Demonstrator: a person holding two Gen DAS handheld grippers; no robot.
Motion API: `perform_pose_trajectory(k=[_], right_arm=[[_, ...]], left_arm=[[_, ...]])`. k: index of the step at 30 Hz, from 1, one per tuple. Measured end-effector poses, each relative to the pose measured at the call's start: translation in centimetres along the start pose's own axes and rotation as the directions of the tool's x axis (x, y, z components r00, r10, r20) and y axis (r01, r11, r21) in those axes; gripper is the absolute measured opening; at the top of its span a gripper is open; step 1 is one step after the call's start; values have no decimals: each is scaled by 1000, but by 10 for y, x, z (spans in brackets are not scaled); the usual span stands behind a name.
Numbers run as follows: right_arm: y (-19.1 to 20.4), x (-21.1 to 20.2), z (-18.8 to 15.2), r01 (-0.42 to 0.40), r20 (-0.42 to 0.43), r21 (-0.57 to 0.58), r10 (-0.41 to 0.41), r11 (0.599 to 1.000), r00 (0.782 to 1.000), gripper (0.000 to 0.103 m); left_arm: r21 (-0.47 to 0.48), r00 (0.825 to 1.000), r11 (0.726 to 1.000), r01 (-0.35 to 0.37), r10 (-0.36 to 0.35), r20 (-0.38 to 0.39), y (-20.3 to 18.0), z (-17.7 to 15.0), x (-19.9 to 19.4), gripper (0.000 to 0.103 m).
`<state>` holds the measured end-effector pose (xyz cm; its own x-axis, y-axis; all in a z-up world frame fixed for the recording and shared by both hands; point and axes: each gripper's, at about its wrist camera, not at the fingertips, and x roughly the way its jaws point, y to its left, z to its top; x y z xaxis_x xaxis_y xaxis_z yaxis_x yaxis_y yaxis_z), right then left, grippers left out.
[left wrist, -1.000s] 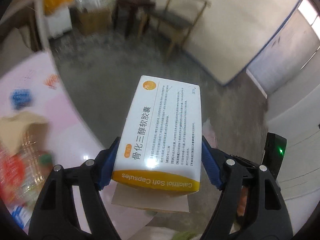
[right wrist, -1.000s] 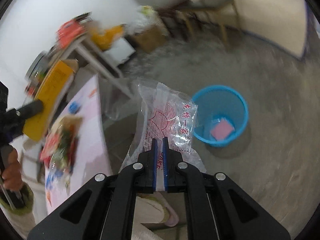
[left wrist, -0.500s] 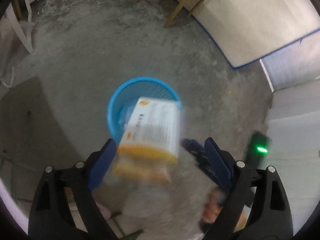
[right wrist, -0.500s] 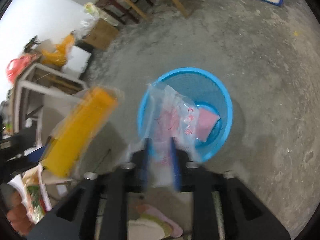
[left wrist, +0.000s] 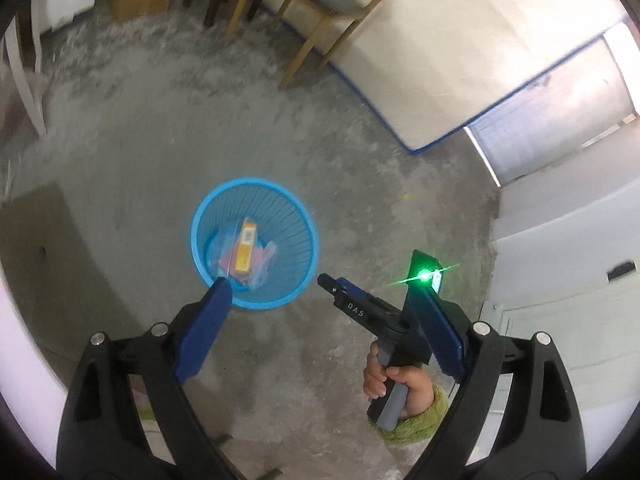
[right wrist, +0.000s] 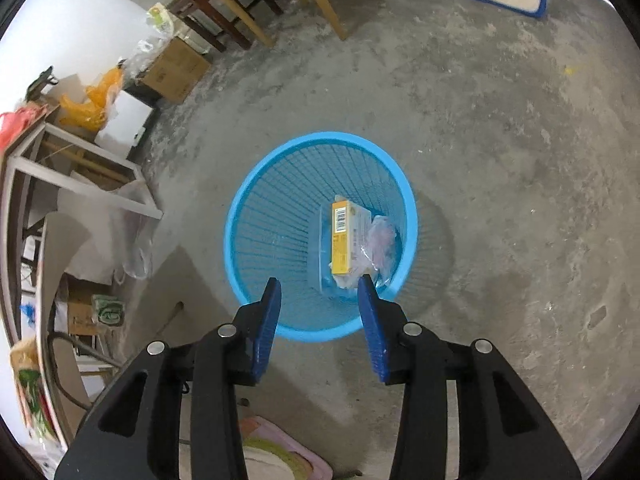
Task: Collect trash
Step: 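Return both tools to the table near the blue toothpaste box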
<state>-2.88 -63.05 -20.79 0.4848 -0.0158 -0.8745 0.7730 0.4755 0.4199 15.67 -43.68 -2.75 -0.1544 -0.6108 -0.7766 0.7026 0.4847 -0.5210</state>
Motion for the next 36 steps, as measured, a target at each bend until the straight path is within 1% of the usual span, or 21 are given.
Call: perform_pose_trajectory(k=[2,4,6,9,11,12,14,15,16,17,19,20,21,24,25,27,29,31,33,35,36], right_arm=[[12,-24,-8,-11,34,-43,12,999,999,44],[29,-51,-17,-23,70,-101,30,995,997,51],[48,-79,-27,-45,103,-161,62,986,993,57],[80,-117,-43,-59,150,-246,98,967,984,67],[99,-138,-53,-58,184,-296,116,954,976,73],[116,-153,-61,-51,218,-331,129,942,968,78],[137,-171,-73,-43,254,-380,149,924,956,84],[154,-180,-81,-42,267,-414,166,909,949,88],[169,-185,-87,-42,271,-440,177,897,946,91],[183,-189,-94,-46,270,-466,191,884,944,92],[210,-195,-107,-58,259,-511,218,857,941,96],[222,-196,-114,-64,253,-532,230,845,940,96],[239,-197,-124,-70,246,-558,245,827,938,96],[275,-193,-148,-23,241,-621,218,783,946,96],[290,-191,-160,0,240,-659,210,752,948,96],[308,-191,-181,17,242,-723,230,691,943,96],[325,-190,-204,67,272,-787,247,613,930,96],[335,-192,-219,118,312,-815,258,567,914,96],[344,-194,-227,140,329,-834,278,534,902,96],[349,-200,-226,83,291,-849,331,522,898,96],[351,-203,-225,49,272,-850,357,525,894,96]], left_arm=[[49,998,999,5,-8,55,-9,-11,-33,86],[92,991,996,-16,4,133,-16,-27,-76,86],[128,978,992,-19,-9,210,-21,-48,-118,86],[151,953,987,-59,10,303,-17,-80,-171,87],[132,919,983,-127,67,388,-5,-116,-215,89],[106,897,981,-165,105,430,3,-135,-235,90],[44,862,974,-223,176,475,19,-167,-265,90],[15,852,971,-239,202,482,25,-179,-275,91],[-44,834,963,-266,253,490,38,-198,-289,91],[-112,811,951,-289,305,499,51,-220,-304,91],[-214,780,927,-309,376,501,72,-254,-322,93],[-250,768,914,-318,403,497,79,-265,-328,93],[-307,749,892,-330,446,490,90,-280,-336,94],[-449,667,806,-387,580,468,111,-323,-349,94],[-497,637,770,-400,624,452,119,-340,-352,94],[-562,611,732,-385,659,440,131,-363,-356,94],[-608,608,711,-355,669,428,141,-383,-361,94],[-639,619,689,-341,676,399,153,-397,-359,95],[-651,625,678,-341,681,381,161,-404,-359,95],[-653,622,678,-338,681,386,165,-408,-357,95],[-646,620,688,-331,674,400,167,-407,-358,94]])
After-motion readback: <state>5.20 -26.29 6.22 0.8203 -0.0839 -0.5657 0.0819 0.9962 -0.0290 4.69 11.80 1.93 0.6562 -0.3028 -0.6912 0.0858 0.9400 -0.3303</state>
